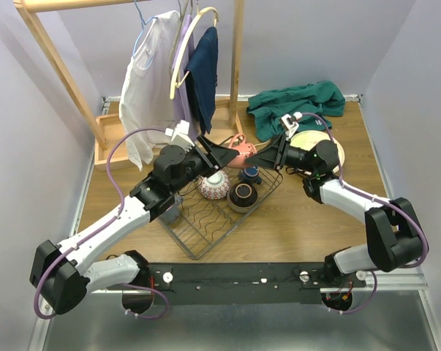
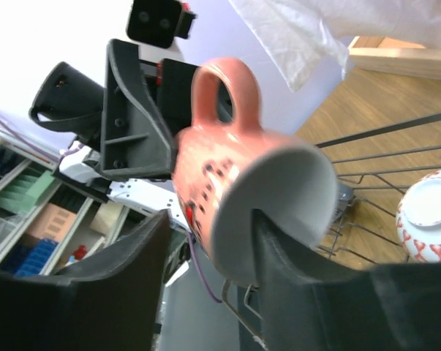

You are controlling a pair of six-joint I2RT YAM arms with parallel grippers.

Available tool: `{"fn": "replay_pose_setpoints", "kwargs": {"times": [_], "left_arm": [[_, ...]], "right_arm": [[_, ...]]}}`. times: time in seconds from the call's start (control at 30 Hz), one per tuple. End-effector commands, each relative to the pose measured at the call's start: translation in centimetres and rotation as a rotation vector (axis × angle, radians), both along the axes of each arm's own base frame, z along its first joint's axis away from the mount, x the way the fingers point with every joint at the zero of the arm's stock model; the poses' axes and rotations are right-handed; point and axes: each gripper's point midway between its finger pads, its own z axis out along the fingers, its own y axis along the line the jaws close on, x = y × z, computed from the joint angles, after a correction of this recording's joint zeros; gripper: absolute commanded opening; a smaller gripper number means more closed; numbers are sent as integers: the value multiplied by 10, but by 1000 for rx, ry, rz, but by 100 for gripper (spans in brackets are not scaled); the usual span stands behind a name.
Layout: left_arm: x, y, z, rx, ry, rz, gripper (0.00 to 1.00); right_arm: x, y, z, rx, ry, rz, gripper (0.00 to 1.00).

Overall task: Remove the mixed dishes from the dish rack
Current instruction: Place the cup at the center of the board.

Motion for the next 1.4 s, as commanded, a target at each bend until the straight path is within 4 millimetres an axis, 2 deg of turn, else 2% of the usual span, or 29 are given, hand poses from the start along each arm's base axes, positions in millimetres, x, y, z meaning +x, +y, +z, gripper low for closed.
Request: {"fn": "replay_pose_setpoints", "kwargs": {"times": [0.0, 0.03, 0.07, 0.13, 0.17, 0.23, 0.33, 0.37, 0.4, 0.43, 0.47, 0.5, 0.53, 0.57, 0.6, 0.63, 0.67, 0.7, 0.73, 0.8, 0.83, 0.87, 0.9, 0.93, 0.97, 1.0, 1.03, 1.2, 1.37], "left_arm": [[-4, -9, 22, -99, -63, -53, 3], [-6, -8, 22, -100, -69, -51, 3], [-6, -6, 18, -94, -68, -47, 5], [-8, -2, 18, -89, -84, -36, 8], [-8, 0, 14, -82, -84, -30, 13], [-10, 5, 13, -72, -98, -17, 20], [-12, 14, 6, -37, -109, 9, 40], [-11, 18, 1, -19, -110, 28, 51], [-13, 21, -4, 3, -103, 29, 55], [-13, 29, -2, 29, -132, 57, 59], [-11, 36, -4, 52, -136, 90, 69], [-12, 41, -12, 96, -128, 101, 75], [-15, 49, -7, 109, -150, 118, 79], [-15, 55, -9, 160, -178, 130, 87], [-14, 65, -17, 211, -168, 165, 90], [-16, 73, -10, 224, -200, 186, 93], [-18, 80, -14, 272, -212, 193, 97], [-18, 91, -22, 358, -225, 218, 98], [-21, 100, -18, 387, -251, 231, 99], [-24, 114, -26, 505, -292, 238, 99], [-26, 123, -22, 527, -319, 261, 99], [-28, 129, -23, 557, -332, 268, 99], [-30, 134, -28, 602, -341, 265, 99], [-32, 143, -26, 650, -380, 278, 99], [-33, 147, -28, 684, -393, 279, 99], [-34, 152, -34, 719, -394, 277, 99], [-36, 157, -32, 757, -424, 277, 99], [-41, 165, -43, 869, -486, 237, 99], [-44, 161, -53, 895, -534, 190, 99]], "right_arm": [[-11, 4, 19, 33, -88, 60, 38], [-12, 4, 19, 34, -88, 62, 34], [-13, 4, 20, 35, -87, 64, 24], [-15, 3, 21, 36, -93, 67, 15], [-16, 3, 19, 33, -89, 68, 7], [-18, 2, 20, 32, -89, 66, 1], [-19, 1, 18, 6, -91, 64, 1], [-18, 1, 16, -11, -119, 53, 1], [-15, 1, 10, -46, -81, 48, 1], [-16, 0, 13, -63, -97, 35, 1], [-12, -1, 9, -99, -150, 11, 1], [-9, -1, 3, -153, -94, 1, 1], [-4, -3, 0, -187, -94, -31, 1], [-1, -6, 3, -227, -165, -59, 1], [-2, -10, -15, -306, -78, -65, 1], [8, -13, -6, -342, -104, -114, 1], [11, -18, -9, -397, -145, -136, 1], [7, -26, -27, -479, -57, -147, 1], [19, -33, -20, -526, -71, -218, 1], [18, -50, -38, -663, -12, -256, 1], [29, -64, -46, -746, 10, -342, 1], [34, -73, -39, -787, 8, -390, 1], [30, -85, -54, -877, 67, -400, 1], [38, -103, -61, -964, 85, -482, 1], [43, -112, -57, -1008, 89, -528, 1], [39, -127, -66, -1085, 132, -550, 1], [46, -146, -74, -1177, 156, -626, 1], [53, -217, -90, -1448, 285, -839, 1], [63, -280, -103, -1430, 459, -984, 1]]}}
